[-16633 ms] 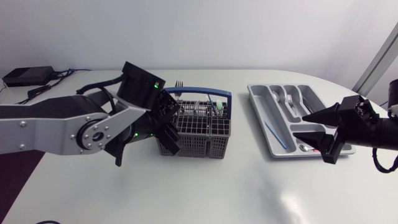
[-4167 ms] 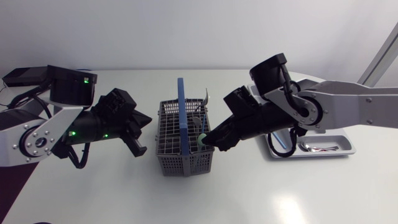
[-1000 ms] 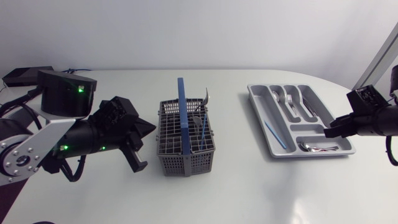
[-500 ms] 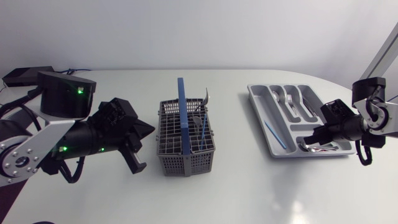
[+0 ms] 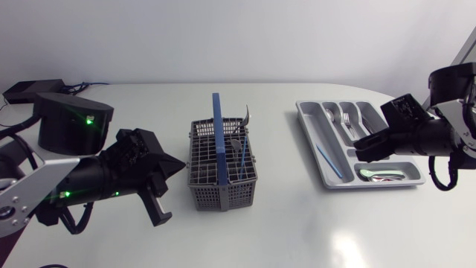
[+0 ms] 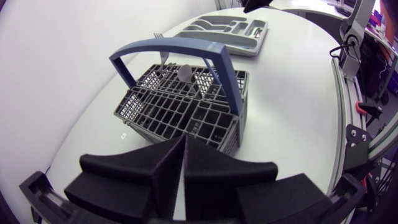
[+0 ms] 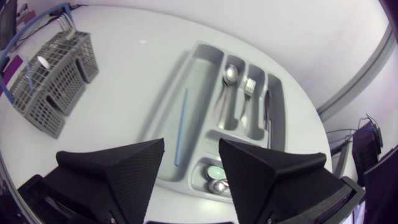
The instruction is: Unload the cutlery basket into the drawer organizer.
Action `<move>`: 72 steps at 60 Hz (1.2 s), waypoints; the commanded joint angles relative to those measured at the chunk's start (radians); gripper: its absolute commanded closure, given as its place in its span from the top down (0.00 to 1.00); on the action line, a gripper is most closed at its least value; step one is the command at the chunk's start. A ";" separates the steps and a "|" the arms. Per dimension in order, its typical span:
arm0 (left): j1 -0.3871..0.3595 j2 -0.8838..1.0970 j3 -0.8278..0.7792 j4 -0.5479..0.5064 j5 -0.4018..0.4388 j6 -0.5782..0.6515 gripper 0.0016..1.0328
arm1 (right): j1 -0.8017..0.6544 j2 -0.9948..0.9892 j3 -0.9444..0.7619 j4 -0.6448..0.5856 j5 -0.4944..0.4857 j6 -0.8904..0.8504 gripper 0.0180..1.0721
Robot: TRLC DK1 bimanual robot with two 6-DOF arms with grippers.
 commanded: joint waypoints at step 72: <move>-0.125 0.137 -0.049 -0.041 0.024 -0.011 0.22 | 0.597 0.318 0.195 0.135 -0.221 0.415 0.56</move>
